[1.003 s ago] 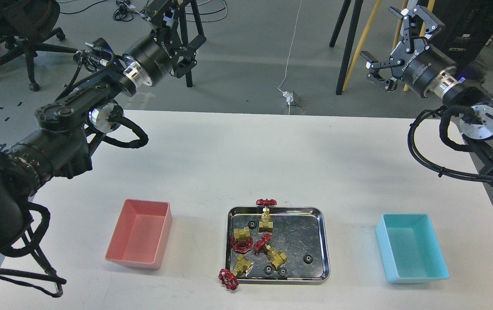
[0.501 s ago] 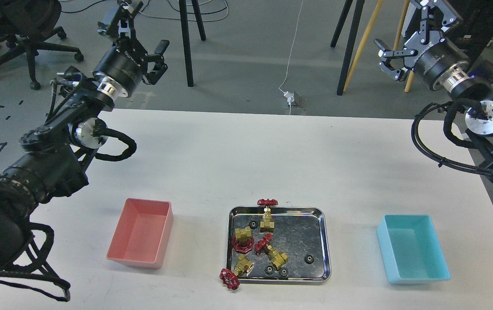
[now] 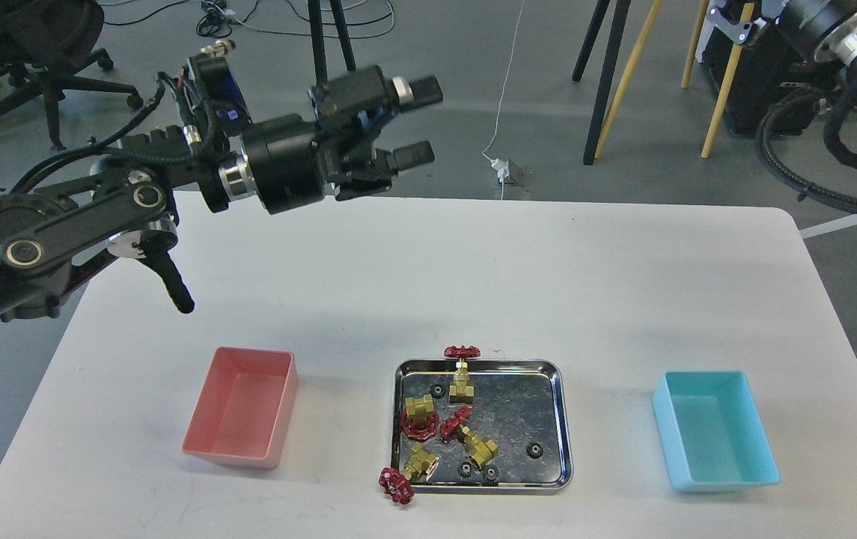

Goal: Place valve in pink box and gear in blue box
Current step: 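Lower the left gripper onto a red-handled brass valve in the tray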

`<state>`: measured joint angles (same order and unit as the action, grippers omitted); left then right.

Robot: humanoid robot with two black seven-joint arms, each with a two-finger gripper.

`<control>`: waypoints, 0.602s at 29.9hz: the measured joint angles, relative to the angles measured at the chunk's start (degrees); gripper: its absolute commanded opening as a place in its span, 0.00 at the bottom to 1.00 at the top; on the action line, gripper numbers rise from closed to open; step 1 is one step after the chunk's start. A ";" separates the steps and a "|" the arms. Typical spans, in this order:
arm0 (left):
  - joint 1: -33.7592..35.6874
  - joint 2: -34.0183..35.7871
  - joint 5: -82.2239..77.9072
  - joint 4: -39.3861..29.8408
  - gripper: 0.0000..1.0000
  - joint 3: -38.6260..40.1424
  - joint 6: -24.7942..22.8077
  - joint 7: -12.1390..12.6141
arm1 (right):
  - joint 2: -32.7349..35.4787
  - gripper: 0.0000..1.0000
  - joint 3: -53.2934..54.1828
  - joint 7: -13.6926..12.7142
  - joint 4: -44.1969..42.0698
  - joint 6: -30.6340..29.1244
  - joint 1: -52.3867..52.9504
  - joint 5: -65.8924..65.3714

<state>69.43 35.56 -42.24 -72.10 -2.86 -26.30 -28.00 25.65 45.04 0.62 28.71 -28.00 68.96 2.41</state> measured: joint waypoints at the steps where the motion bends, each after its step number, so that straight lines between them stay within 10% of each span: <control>1: 2.94 0.61 -2.85 -1.24 0.99 -5.17 1.44 0.00 | -0.17 1.00 0.00 -0.04 0.07 0.00 1.02 -0.01; 9: 22.54 -5.97 -18.85 -8.95 0.99 -40.28 20.24 -0.01 | -0.86 1.00 0.03 -0.05 0.32 0.00 1.48 -0.04; 13: 23.96 -12.57 -21.60 -7.82 0.99 -47.53 31.23 -0.01 | -0.77 1.00 0.03 -0.03 0.25 0.00 -0.51 -0.02; 18: 21.72 -17.64 -22.19 -5.32 0.99 -49.17 33.55 -0.01 | -0.05 1.00 0.05 0.00 -0.27 0.00 -2.26 -0.01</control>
<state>91.15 17.92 -64.43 -77.42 -52.02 7.25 -28.01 25.60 45.09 0.62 28.45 -28.00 66.70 2.40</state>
